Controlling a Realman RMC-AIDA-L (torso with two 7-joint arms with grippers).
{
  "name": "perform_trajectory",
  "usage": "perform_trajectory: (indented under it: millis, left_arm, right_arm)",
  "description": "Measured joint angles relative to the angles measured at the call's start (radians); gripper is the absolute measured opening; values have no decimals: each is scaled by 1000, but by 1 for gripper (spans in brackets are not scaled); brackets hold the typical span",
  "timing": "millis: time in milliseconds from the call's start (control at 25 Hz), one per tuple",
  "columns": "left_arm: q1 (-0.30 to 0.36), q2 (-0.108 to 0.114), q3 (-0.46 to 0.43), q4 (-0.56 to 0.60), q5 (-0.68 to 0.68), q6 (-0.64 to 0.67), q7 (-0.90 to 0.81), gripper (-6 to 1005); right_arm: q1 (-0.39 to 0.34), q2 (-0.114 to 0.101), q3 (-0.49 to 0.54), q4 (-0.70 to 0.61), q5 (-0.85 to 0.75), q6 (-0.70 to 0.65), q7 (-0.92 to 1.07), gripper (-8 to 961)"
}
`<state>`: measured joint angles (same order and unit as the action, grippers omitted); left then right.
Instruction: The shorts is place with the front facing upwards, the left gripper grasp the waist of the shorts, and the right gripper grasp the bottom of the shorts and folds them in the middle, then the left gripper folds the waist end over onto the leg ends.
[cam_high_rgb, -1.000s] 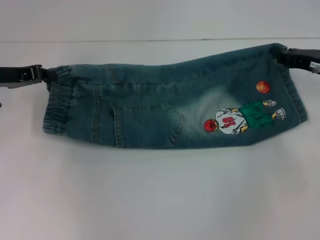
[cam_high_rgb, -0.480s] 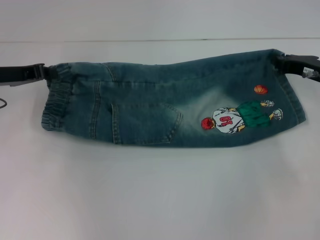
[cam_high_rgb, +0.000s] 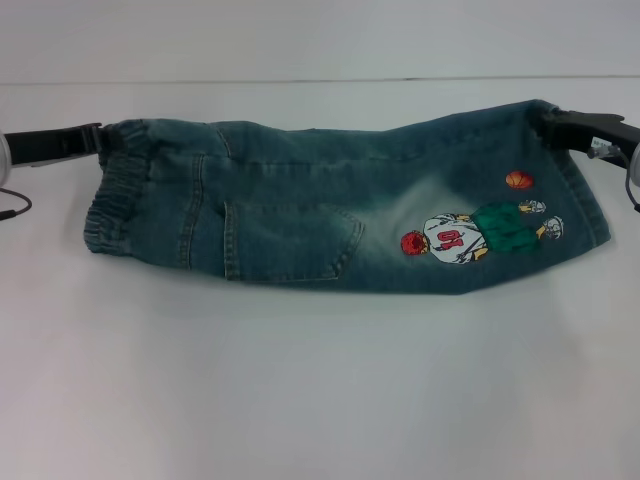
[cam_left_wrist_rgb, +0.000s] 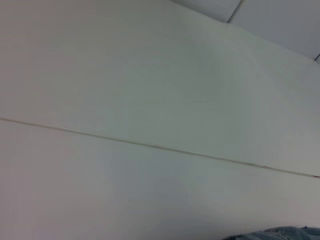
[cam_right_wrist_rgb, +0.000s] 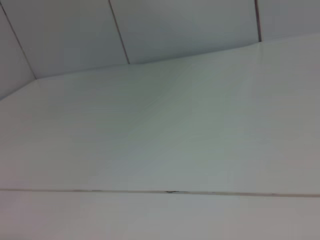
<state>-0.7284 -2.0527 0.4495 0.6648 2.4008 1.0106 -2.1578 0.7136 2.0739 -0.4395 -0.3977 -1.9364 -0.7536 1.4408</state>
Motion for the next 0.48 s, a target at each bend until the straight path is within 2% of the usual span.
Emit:
perform_trajectory:
  millis: [480]
  left_arm:
    - [3,-6,0,-22,2,-22,-6,61]
  right_arm:
    - [0,10,2,1,32,8,-29,45]
